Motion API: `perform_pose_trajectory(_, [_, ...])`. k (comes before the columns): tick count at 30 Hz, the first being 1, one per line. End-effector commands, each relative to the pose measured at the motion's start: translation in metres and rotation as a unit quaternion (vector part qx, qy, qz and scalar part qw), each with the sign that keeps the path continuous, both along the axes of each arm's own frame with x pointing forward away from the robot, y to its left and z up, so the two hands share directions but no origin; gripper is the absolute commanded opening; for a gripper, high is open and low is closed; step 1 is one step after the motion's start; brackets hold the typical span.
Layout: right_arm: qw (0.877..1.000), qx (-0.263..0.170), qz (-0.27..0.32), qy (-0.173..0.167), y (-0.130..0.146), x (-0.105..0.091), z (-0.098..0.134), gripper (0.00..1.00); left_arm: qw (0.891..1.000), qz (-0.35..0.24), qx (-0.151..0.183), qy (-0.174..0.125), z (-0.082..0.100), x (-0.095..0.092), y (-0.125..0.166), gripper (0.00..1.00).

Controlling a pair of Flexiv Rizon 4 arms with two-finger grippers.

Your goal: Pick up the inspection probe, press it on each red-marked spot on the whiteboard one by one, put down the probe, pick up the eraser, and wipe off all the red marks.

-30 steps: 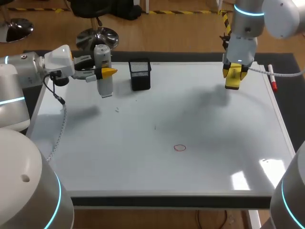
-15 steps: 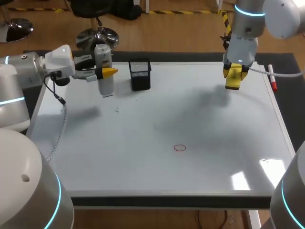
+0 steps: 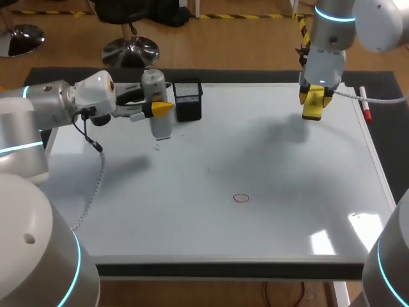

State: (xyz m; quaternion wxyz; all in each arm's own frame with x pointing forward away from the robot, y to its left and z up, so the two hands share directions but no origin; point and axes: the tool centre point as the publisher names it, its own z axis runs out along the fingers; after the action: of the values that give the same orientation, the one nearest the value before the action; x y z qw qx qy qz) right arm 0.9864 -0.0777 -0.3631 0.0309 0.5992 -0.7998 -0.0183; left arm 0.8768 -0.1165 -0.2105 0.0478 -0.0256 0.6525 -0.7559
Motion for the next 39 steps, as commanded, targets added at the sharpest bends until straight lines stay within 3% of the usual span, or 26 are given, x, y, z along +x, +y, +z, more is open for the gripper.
perform_pose_trajectory(1, [1.0, -0.001, 0.001, -0.001, -0.001, 0.0, 0.001, 0.0, 0.999, -0.036, 0.0, 0.0, 0.003, 0.002, -0.025, 0.0])
perform_pose_trajectory(20, [1.0, -0.001, 0.001, -0.001, -0.001, 0.0, 0.001, 0.0, 0.986, -0.161, -0.023, 0.034, -0.014, -0.045, -0.105, 0.0])
perform_pose_trajectory(39, [1.0, -0.001, 0.001, -0.001, -0.001, 0.0, 0.001, 0.0, 0.967, -0.246, -0.027, 0.052, -0.025, -0.092, -0.143, 0.0])
